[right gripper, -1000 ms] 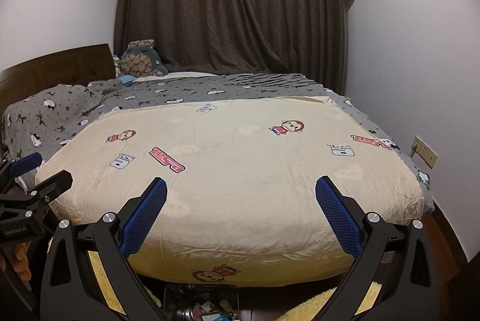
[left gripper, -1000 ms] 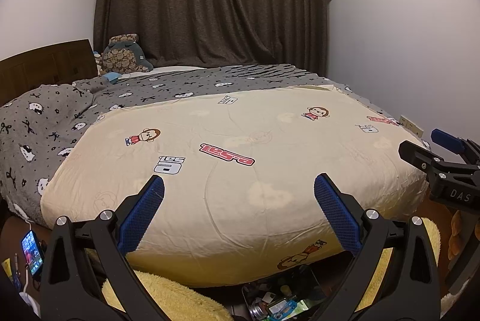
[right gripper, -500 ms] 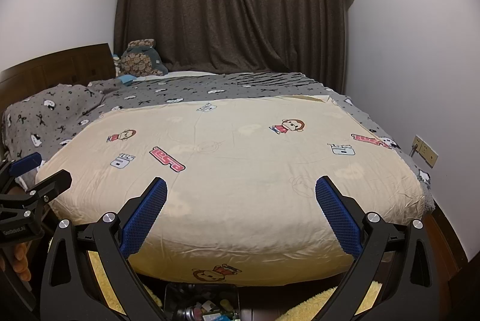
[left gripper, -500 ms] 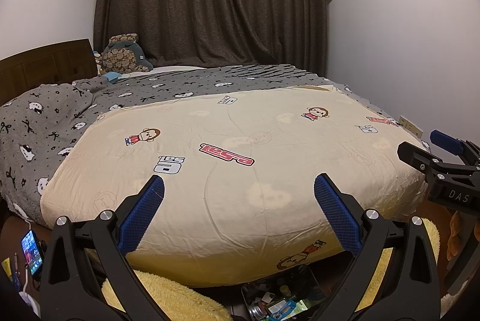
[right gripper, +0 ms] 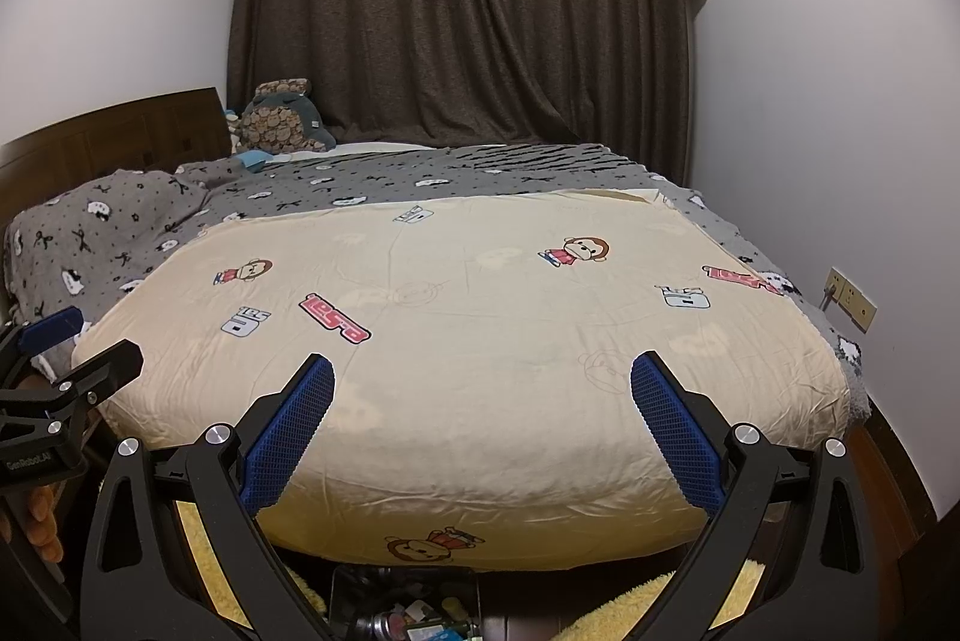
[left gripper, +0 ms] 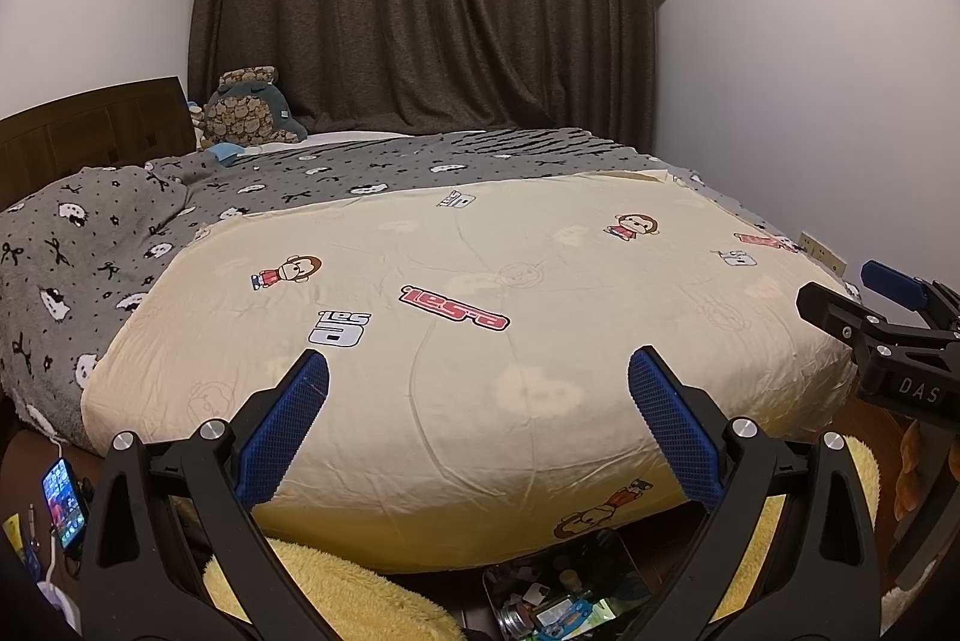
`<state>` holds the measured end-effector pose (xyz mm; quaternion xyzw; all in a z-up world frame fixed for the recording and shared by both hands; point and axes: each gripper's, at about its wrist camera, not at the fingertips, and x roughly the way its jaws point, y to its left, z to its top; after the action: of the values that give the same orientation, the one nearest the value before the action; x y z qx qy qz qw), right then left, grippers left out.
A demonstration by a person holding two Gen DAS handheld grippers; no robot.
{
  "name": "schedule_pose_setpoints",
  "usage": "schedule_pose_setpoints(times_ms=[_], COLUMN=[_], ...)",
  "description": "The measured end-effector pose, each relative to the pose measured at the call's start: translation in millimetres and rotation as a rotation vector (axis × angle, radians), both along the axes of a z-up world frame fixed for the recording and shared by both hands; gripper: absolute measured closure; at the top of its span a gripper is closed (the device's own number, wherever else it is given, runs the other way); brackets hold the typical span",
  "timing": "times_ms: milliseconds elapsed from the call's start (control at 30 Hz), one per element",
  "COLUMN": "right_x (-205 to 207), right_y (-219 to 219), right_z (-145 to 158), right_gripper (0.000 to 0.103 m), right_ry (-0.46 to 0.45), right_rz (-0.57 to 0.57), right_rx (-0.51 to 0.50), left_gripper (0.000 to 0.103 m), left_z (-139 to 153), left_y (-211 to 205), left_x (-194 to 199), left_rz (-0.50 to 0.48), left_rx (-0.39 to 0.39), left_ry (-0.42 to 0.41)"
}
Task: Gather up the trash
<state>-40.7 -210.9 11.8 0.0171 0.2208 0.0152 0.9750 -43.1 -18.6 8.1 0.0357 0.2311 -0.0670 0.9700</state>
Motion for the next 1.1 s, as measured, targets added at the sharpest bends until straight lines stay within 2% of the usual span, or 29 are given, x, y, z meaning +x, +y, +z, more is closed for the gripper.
schedule_pose_setpoints(times_ms=[1100], right_x=[-1.6], right_y=[2.2], right_z=[-2.1], right_gripper=[0.004], right_ry=[0.005], right_rz=[-0.009], right_rx=[0.006], left_gripper=[0.008], left_z=[0.4], left_y=[-0.6], left_x=[0.0], left_rz=[0.003], left_rx=[-0.003], left_ry=[-0.002])
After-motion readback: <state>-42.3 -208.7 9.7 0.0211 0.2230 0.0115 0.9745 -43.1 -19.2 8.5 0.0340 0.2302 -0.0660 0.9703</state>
